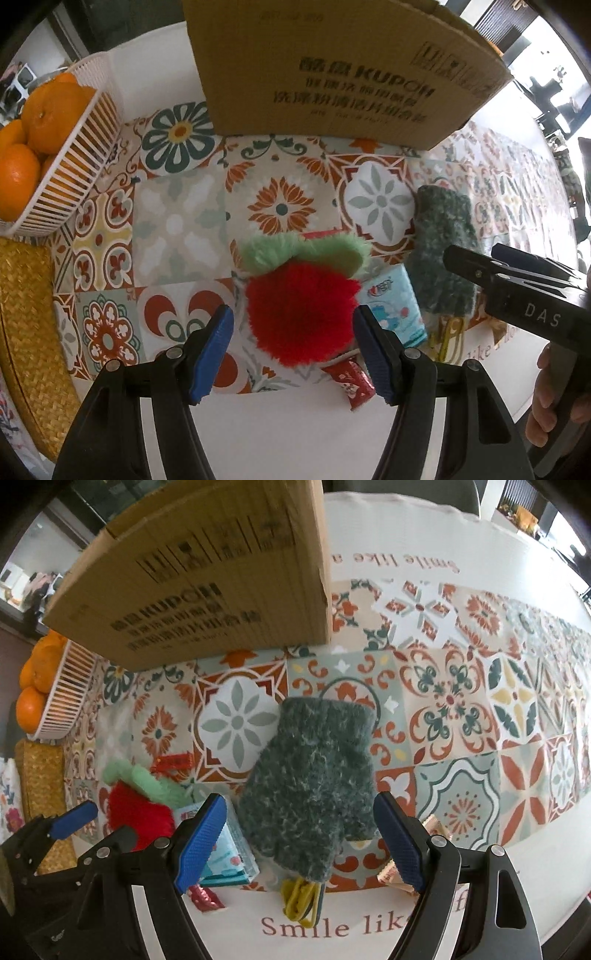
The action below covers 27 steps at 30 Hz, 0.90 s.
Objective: Organize soft objects
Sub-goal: 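Grasp the red strawberry plush with the left tool while the right tool grasps the green glove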
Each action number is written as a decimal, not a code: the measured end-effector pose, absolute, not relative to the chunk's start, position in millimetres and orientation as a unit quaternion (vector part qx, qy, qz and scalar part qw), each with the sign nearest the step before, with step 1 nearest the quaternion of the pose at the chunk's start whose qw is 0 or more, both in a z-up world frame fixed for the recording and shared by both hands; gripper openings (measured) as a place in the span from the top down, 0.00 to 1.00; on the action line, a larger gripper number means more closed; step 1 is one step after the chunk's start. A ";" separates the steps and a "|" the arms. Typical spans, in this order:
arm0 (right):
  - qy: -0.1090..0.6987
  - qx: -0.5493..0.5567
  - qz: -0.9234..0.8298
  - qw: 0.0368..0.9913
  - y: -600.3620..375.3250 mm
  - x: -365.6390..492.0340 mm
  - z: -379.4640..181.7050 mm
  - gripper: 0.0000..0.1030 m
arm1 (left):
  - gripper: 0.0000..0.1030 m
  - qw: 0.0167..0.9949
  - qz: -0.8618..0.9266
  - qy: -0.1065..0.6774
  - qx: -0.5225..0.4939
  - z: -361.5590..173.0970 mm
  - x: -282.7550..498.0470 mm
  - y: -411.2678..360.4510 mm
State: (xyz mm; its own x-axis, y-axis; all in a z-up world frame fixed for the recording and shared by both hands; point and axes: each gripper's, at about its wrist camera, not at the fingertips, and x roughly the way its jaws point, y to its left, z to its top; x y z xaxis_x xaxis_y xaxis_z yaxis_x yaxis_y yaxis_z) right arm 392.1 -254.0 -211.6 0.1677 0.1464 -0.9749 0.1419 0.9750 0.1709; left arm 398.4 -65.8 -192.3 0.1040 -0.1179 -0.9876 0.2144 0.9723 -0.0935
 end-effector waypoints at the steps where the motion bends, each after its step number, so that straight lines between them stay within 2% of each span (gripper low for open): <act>1: 0.648 0.111 0.000 0.754 -253.4 392.9 -214.7 0.20 | 0.36 0.741 -0.111 0.661 0.036 -194.7 399.4 -65.3; 20: 0.668 0.097 -0.025 0.738 -240.9 418.6 -256.7 0.18 | 0.37 0.716 -0.100 0.691 0.004 -246.7 409.4 -57.1; 24: 0.667 0.096 -0.028 0.738 -242.6 427.4 -263.3 0.20 | 0.48 0.714 -0.105 0.692 0.003 -253.8 407.2 -61.1; 26: 0.662 0.098 -0.028 0.742 -242.8 427.0 -265.0 0.22 | 0.59 0.716 -0.110 0.690 0.004 -255.1 405.5 -64.3; 27: 0.664 0.100 -0.027 0.740 -244.3 423.1 -265.9 0.23 | 0.61 0.715 -0.112 0.690 0.002 -255.6 404.9 -64.7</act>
